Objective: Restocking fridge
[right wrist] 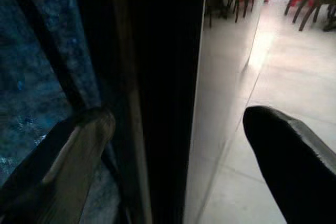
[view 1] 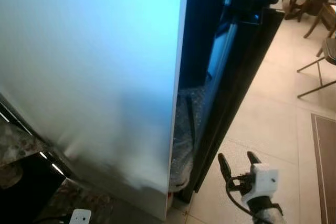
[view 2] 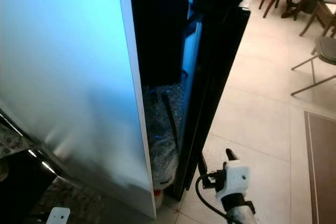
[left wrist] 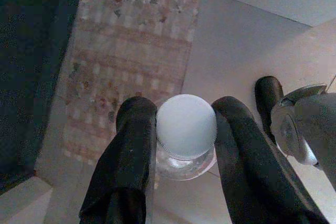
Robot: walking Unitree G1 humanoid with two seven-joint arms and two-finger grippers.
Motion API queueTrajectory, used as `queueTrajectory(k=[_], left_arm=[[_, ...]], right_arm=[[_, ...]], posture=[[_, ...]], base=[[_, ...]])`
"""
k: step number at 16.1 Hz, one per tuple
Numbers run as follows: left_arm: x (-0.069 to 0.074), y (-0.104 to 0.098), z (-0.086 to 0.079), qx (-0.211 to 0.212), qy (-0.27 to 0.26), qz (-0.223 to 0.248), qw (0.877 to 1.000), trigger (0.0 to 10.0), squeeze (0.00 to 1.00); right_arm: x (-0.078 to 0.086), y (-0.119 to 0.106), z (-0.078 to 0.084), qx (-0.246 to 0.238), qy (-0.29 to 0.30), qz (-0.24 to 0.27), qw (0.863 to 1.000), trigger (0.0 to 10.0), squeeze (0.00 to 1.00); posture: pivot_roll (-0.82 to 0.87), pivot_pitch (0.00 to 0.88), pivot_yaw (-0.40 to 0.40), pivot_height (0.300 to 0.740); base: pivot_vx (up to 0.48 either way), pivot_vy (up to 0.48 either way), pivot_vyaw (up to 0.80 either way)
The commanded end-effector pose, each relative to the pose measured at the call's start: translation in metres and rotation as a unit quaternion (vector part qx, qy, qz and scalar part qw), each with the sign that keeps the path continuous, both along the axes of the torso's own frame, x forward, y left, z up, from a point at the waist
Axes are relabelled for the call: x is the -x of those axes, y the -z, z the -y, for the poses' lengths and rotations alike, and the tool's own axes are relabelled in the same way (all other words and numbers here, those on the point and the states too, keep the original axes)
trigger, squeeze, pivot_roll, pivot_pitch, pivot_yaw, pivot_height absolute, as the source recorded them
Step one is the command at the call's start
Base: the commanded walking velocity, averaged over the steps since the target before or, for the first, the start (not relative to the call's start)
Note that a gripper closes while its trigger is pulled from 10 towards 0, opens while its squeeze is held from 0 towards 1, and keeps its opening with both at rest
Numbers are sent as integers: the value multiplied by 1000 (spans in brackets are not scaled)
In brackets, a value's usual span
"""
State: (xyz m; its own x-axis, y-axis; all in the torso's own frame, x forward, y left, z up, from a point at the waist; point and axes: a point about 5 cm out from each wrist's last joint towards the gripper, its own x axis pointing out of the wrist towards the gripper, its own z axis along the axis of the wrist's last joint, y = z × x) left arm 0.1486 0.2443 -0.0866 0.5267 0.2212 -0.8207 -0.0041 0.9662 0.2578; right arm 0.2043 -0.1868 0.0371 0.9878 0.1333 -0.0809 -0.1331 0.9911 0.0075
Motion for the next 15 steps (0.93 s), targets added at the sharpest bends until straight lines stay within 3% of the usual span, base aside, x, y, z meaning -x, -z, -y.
queueTrajectory(k=[1, 2, 3, 4, 8, 11, 12, 13, 15], left_arm=[[6, 0, -7, -10, -1, -11, 1000, 10000, 0], [7, 0, -8, -12, 0, -13, 1000, 10000, 0], [7, 1, -8, -10, -3, -13, 1000, 10000, 0], [8, 1, -8, -9, -4, -13, 1000, 10000, 0], [12, 3, -7, -6, -14, -18, 1000, 10000, 0], [13, 4, -5, -4, -17, -19, 1000, 10000, 0], [14, 4, -5, -4, -20, -19, 1000, 10000, 0], [14, 4, -5, -4, -21, -19, 1000, 10000, 0], [16, 5, -6, -4, -24, -21, 999, 10000, 0]], right_arm=[[-3, -9, 4, 6, 6, 8, 1000, 10000, 0], [-8, -12, 6, 8, 12, 12, 1000, 10000, 118], [-16, -15, 13, 29, 26, 15, 999, 10000, 1000], [-17, -17, 14, 30, 30, 15, 999, 10000, 1000], [-27, -33, -4, 24, -63, 8, 998, 10000, 1000], [-41, -39, -11, 28, -74, 19, 997, 10000, 1000], [-46, -44, -15, 33, -81, 21, 996, 10000, 216], [-48, -45, -17, 35, -86, 21, 996, 10000, 0], [-53, -46, -25, 25, -111, 12, 993, 10000, 0]], posture=[[-47, 0, 24, 740], [-54, 0, 16, 740], [-51, 0, 12, 740], [-49, 0, 11, 740], [-33, 0, -6, 740], [-16, 0, -19, 740], [-9, 0, -24, 740], [-8, 0, -25, 740], [0, 0, -33, 740]], base=[[0, 0, 0], [0, 0, 0], [0, 0, 0], [0, 0, 0], [0, 0, 0], [0, 0, 0], [0, 0, 0], [0, 0, 0], [0, 0, 0]])
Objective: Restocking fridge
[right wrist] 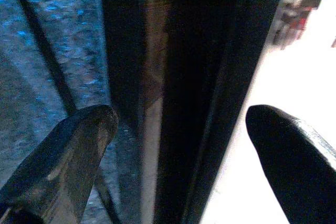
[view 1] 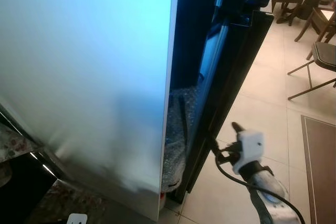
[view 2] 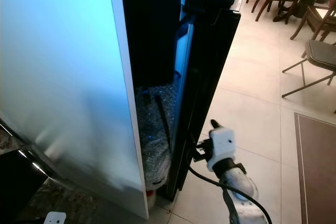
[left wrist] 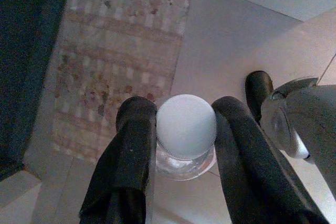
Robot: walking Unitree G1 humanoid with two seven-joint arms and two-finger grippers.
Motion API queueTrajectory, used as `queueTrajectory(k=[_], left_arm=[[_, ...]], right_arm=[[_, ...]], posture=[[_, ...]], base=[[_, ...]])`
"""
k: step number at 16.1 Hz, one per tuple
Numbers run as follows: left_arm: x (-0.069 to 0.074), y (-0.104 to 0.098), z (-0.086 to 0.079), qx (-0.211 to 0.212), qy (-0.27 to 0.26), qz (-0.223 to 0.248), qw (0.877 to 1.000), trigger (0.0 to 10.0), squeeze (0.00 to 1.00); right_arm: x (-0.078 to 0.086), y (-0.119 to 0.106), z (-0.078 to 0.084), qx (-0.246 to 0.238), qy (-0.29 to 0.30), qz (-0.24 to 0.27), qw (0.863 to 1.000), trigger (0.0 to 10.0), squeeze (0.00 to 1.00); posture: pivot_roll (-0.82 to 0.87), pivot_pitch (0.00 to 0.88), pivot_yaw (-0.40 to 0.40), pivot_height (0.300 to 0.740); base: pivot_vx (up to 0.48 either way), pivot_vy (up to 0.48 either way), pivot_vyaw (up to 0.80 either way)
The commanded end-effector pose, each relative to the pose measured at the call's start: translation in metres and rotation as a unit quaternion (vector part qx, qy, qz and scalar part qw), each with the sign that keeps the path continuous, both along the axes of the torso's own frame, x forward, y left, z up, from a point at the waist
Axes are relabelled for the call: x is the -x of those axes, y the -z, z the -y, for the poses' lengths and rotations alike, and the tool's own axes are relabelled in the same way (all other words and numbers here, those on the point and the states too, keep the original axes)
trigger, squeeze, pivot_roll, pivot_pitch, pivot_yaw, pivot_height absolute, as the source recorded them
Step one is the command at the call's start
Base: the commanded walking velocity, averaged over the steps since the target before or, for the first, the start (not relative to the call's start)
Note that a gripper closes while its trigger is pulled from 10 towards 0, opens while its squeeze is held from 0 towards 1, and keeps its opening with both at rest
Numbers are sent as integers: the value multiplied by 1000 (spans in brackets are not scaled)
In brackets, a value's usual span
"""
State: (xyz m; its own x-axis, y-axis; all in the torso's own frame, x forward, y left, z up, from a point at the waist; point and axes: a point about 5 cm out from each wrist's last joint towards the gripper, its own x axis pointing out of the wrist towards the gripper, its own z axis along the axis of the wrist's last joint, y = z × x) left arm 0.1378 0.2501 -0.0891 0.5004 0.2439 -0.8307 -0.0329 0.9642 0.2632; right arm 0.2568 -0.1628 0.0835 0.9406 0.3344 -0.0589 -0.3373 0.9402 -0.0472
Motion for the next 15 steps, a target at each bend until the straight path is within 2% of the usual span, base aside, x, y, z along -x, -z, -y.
queueTrajectory(k=[1, 4, 10, 15], left_arm=[[7, 3, -1, -1, -9, -11, 1000, 10000, 0], [8, 3, -2, 0, -12, -11, 1000, 10000, 0], [9, 3, 1, 3, -12, -10, 1000, 10000, 0], [10, 5, 4, 7, -12, -9, 1000, 10000, 0]], right_arm=[[-2, 0, -7, 2, -21, -7, 1000, 10000, 0], [-3, -3, -13, 5, -39, -5, 999, 10000, 0], [-14, -6, -7, 17, -11, 7, 1000, 10000, 0], [-19, -7, -15, 10, -33, 7, 999, 10000, 0]], posture=[[0, 0, -33, 740], [5, 0, -38, 740], [8, 0, -45, 740], [14, 0, -51, 740]], base=[[0, 0, 0], [0, 0, 0], [0, 0, 0], [0, 0, 0]])
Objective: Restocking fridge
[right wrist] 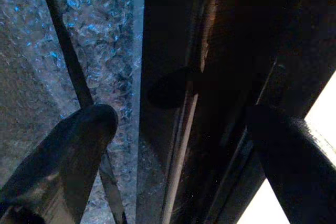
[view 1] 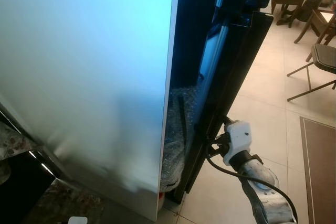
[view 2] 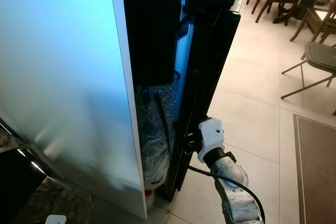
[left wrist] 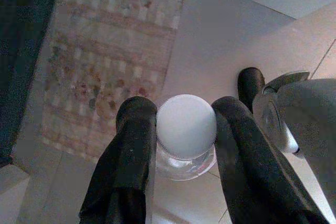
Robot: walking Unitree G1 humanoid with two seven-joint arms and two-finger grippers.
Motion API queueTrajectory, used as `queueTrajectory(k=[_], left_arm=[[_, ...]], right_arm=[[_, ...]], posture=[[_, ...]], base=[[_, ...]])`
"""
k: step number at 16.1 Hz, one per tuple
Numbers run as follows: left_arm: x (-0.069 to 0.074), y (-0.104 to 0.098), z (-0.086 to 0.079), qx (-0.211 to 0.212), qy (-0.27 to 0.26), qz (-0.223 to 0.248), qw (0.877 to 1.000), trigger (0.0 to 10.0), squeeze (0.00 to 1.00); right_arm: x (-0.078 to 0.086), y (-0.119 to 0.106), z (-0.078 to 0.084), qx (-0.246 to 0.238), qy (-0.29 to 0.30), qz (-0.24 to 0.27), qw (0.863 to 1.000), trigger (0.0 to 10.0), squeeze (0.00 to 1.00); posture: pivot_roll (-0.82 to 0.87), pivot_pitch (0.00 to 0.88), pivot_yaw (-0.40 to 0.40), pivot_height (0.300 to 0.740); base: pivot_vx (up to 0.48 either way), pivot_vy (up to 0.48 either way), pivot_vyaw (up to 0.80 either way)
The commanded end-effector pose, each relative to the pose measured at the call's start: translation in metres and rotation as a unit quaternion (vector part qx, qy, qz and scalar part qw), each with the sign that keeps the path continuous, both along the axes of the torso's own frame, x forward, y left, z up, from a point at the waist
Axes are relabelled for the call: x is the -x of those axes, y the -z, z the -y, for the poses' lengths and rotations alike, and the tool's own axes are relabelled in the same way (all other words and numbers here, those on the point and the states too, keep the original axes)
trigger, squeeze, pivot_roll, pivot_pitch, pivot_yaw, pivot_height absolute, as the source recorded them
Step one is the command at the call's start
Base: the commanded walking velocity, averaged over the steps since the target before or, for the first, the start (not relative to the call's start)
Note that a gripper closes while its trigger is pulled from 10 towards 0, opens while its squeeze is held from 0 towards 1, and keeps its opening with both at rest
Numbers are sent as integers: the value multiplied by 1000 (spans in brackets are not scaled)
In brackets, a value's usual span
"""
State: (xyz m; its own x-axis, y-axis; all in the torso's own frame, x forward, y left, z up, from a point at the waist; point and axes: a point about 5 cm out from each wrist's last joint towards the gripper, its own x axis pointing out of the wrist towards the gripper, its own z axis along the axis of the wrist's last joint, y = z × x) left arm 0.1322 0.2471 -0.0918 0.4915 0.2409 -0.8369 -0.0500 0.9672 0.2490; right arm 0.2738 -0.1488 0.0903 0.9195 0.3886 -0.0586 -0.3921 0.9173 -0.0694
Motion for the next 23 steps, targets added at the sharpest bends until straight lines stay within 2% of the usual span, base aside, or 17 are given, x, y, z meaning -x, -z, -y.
queueTrajectory(k=[1, 7, 10, 12, 15, 18, 21, 23], left_arm=[[4, 2, 2, 0, -2, -6, 1000, 10000, 0], [-2, 2, 8, 3, 2, 0, 1000, 10000, 0], [-3, 1, 9, 4, 2, 3, 1000, 10000, 0], [-3, 2, 9, 4, 4, 2, 1000, 10000, 0], [-3, 1, 9, 3, 6, 1, 1000, 10000, 0], [-2, 2, 7, 3, 7, -3, 1000, 10000, 0], [0, 2, 8, 4, 9, -9, 1000, 10000, 0], [0, 3, 8, 4, 10, -10, 1000, 10000, 0]], right_arm=[[-3, -1, -1, 0, -3, 4, 1000, 10000, 0], [-10, -7, 3, 9, 25, 26, 999, 10000, 0], [-12, -9, 9, 22, 63, 40, 997, 10000, 0], [-10, -7, 23, 17, 132, 38, 990, 10000, 0], [2, -2, 61, 23, 235, 38, 971, 10000, 0], [12, 5, 84, 44, 290, 29, 956, 10000, 0], [29, 21, 110, 42, 369, 2, 928, 10000, 0], [37, 34, 120, 41, 399, -25, 916, 10000, 0]], posture=[[16, 0, -52, 740], [15, 0, -55, 740], [12, 0, -54, 740], [7, 0, -52, 740], [-4, 0, -47, 740], [-10, 0, -43, 740], [-17, 0, -38, 740], [-16, 0, -38, 740]], base=[[0, 0, 0], [0, 0, 0], [0, 0, 0], [0, 0, 0], [0, 0, 0], [0, 0, 0], [0, 0, 0], [0, 0, 0]])
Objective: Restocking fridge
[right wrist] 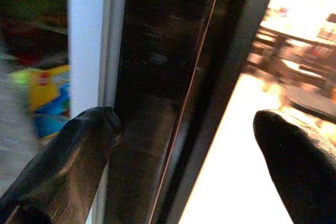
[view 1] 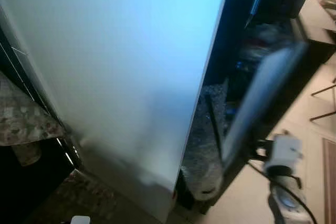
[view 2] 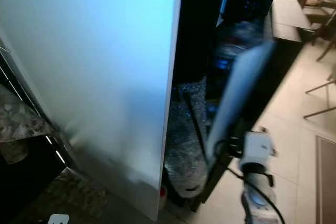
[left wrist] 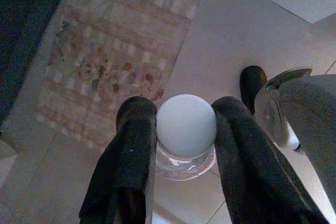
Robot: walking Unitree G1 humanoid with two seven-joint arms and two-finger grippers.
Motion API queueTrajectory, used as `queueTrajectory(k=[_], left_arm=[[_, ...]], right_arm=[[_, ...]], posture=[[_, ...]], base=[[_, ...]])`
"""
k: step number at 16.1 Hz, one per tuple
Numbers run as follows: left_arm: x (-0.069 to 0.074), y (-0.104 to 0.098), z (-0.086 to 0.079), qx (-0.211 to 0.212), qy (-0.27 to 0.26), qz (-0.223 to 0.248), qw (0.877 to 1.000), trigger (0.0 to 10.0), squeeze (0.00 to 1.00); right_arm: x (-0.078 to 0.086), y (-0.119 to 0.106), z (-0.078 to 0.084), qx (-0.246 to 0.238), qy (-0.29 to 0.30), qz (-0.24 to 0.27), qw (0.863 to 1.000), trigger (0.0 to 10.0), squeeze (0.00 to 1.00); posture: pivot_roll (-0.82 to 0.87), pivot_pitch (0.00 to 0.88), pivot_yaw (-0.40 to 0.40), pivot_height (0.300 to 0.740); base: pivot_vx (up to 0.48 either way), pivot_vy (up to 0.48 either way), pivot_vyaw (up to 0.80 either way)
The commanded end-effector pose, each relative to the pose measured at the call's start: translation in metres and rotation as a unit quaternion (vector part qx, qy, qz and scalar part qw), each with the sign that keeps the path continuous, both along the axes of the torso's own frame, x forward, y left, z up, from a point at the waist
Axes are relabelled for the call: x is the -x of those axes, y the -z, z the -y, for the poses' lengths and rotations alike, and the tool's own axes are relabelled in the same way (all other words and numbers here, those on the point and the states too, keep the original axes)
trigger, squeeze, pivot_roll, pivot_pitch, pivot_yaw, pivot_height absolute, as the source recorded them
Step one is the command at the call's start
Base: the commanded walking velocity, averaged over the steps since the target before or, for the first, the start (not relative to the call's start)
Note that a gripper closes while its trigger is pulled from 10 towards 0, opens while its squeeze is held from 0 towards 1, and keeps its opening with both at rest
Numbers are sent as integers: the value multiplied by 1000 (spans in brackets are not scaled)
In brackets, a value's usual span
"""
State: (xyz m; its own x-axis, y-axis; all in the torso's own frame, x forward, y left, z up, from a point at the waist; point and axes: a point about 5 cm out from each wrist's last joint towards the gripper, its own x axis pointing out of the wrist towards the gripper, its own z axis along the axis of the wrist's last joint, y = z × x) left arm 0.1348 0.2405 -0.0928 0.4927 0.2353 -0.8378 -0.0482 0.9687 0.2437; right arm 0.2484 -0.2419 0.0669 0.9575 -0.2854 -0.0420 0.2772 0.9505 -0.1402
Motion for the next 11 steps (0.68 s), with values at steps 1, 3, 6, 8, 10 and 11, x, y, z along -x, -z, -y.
queueTrajectory(k=[1, 3, 6, 8, 10, 11], left_arm=[[3, 2, 1, 1, 9, -11, 1000, 10000, 0], [3, 2, 1, 1, 8, -11, 1000, 10000, 0], [2, 2, 3, 2, 10, -13, 1000, 10000, 0], [2, 2, 4, 3, 14, -15, 1000, 10000, 0], [3, 3, 5, 6, 15, -15, 1000, 10000, 0], [3, 3, 6, 7, 15, -15, 1000, 10000, 0]], right_arm=[[17, 21, 32, -17, 88, -54, 994, 10000, 0], [30, 43, 38, -26, 116, -100, 988, 10000, 0], [47, 75, 40, -22, 126, -179, 976, 10000, 0], [56, 98, 35, -46, 116, -237, 963, 10000, 0], [69, 121, 26, -71, 96, -306, 944, 10000, 0], [77, 130, 22, -84, 94, -332, 935, 10000, 0]], posture=[[-16, 0, -38, 740], [-10, 0, -38, 740], [-9, 0, -37, 740], [-9, 0, -32, 740], [-10, 0, -31, 740], [-9, 0, -27, 740]], base=[[0, 0, 0], [0, 0, 0], [0, 0, 0], [0, 0, 0], [0, 0, 0], [0, 0, 0]])
